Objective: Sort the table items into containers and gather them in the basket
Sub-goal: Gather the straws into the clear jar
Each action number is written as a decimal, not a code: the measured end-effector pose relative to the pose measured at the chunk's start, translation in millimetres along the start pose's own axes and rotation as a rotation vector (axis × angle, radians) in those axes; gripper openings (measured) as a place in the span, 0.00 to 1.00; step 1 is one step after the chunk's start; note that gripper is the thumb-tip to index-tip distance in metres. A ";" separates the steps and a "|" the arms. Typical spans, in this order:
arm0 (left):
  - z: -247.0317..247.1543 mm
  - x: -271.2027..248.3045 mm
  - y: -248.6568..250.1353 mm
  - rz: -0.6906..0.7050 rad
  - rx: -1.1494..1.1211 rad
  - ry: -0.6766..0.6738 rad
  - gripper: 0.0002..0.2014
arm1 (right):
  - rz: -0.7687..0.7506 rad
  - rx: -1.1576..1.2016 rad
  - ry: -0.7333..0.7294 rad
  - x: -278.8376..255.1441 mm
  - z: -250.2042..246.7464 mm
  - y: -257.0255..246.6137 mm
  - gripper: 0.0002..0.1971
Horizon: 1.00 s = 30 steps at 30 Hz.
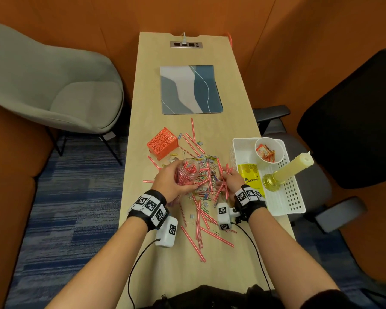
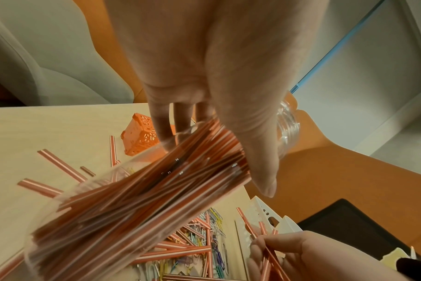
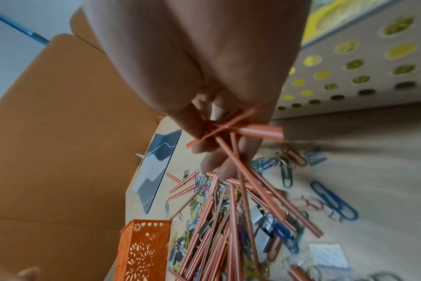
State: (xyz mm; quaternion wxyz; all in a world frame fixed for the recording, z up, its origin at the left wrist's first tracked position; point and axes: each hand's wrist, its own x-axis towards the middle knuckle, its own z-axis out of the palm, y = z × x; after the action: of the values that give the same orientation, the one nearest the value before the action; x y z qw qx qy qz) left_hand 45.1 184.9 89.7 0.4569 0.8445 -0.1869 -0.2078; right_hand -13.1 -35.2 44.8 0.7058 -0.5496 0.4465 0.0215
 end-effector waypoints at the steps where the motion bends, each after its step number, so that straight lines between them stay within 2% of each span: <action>1: 0.8 -1.9 -1.1 -0.010 0.004 -0.004 0.42 | 0.024 0.030 -0.012 -3.2 0.6 -0.4 0.12; 3: 3.0 -4.9 -3.1 -0.027 0.013 -0.008 0.43 | 0.049 0.054 -0.069 -6.3 1.0 -0.6 0.09; 6: 5.6 -9.1 -1.7 -0.031 0.036 -0.006 0.45 | 0.006 0.009 -0.127 -8.2 0.2 -2.1 0.10; 9: 7.8 -13.0 1.5 -0.028 0.038 0.002 0.45 | -0.052 -0.155 -0.183 -13.3 -3.1 -3.0 0.05; 11: 9.1 -15.3 2.9 -0.027 0.035 0.000 0.45 | -0.029 -0.365 -0.176 -19.1 -4.2 -1.1 0.17; 14: 11.4 -18.5 3.4 -0.021 0.031 -0.003 0.45 | 0.044 -0.622 -0.124 -30.8 -2.1 1.3 0.44; 15: 12.6 -19.6 3.4 -0.022 0.030 -0.003 0.44 | 0.051 -0.687 -0.120 -31.7 -2.3 3.9 0.49; 17: 14.0 -22.1 3.7 -0.020 0.030 -0.005 0.43 | 0.074 -0.664 -0.176 -31.4 -6.1 9.8 0.52; 19: 15.5 -24.6 3.3 -0.021 0.032 -0.005 0.44 | 0.074 -0.601 -0.182 -31.4 -8.9 14.4 0.50; 22: 17.7 -28.9 1.1 -0.022 0.030 -0.006 0.44 | -0.089 -0.679 -0.070 -31.2 -9.5 19.7 0.45; 26: 17.9 -31.5 0.6 -0.018 0.029 -0.003 0.43 | -0.027 -0.180 -0.148 -31.9 -8.4 14.2 0.27; 30: 16.1 -32.7 -0.3 -0.027 0.028 -0.008 0.46 | -0.162 -0.067 -0.090 -39.9 -8.1 0.0 0.19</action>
State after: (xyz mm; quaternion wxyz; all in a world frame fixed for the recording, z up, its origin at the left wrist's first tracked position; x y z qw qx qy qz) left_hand 9.1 190.4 87.4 0.4417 0.8523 -0.1804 -0.2146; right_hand -42.0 -23.3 70.9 0.7057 -0.6057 0.3675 0.0040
